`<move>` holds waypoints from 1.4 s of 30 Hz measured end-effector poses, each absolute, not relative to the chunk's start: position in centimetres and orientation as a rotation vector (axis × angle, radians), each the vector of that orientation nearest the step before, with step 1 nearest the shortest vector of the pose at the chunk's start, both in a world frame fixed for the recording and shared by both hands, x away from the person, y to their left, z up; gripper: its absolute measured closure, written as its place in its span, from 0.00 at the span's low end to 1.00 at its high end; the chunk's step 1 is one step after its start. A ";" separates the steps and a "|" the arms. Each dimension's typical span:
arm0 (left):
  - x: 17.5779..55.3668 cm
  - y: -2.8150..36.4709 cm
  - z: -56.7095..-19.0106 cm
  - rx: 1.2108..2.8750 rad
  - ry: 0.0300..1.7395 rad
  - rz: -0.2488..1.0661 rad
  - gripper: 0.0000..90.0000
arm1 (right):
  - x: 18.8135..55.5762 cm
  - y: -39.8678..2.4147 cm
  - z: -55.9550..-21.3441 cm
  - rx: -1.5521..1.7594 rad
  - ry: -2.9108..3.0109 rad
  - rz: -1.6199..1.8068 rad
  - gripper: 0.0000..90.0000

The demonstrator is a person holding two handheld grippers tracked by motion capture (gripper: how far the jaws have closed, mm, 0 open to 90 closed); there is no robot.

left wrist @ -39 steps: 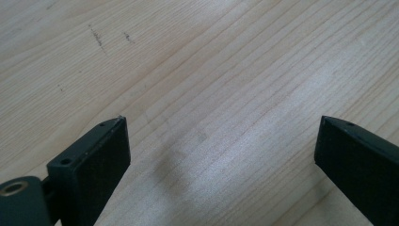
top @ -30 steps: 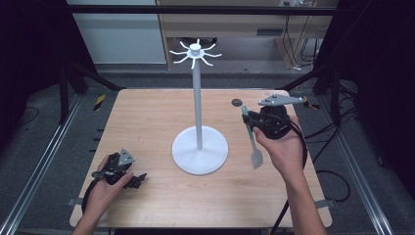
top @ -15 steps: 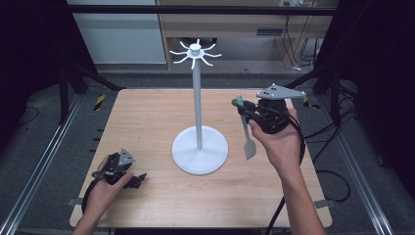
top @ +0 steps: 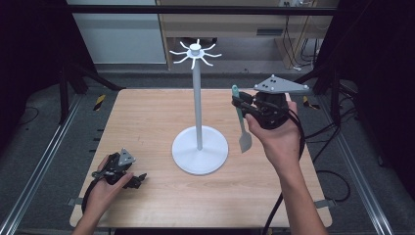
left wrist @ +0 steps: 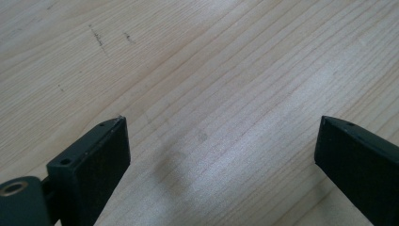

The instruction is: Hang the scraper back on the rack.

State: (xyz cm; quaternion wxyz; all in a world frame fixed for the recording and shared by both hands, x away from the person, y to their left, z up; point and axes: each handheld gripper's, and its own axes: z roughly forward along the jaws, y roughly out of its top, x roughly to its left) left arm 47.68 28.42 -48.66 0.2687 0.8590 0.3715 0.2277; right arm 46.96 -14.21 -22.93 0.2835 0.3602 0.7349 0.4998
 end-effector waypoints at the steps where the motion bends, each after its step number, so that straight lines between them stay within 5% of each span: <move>1: 47.7 28.4 -48.7 2.317 1.002 0.614 0.04 | 46.9 -14.1 -22.8 0.960 1.965 1.338 0.83; 42: 47.7 28.4 -48.7 2.321 1.001 0.609 0.04 | 46.0 -11.4 -18.1 0.827 1.937 1.435 0.83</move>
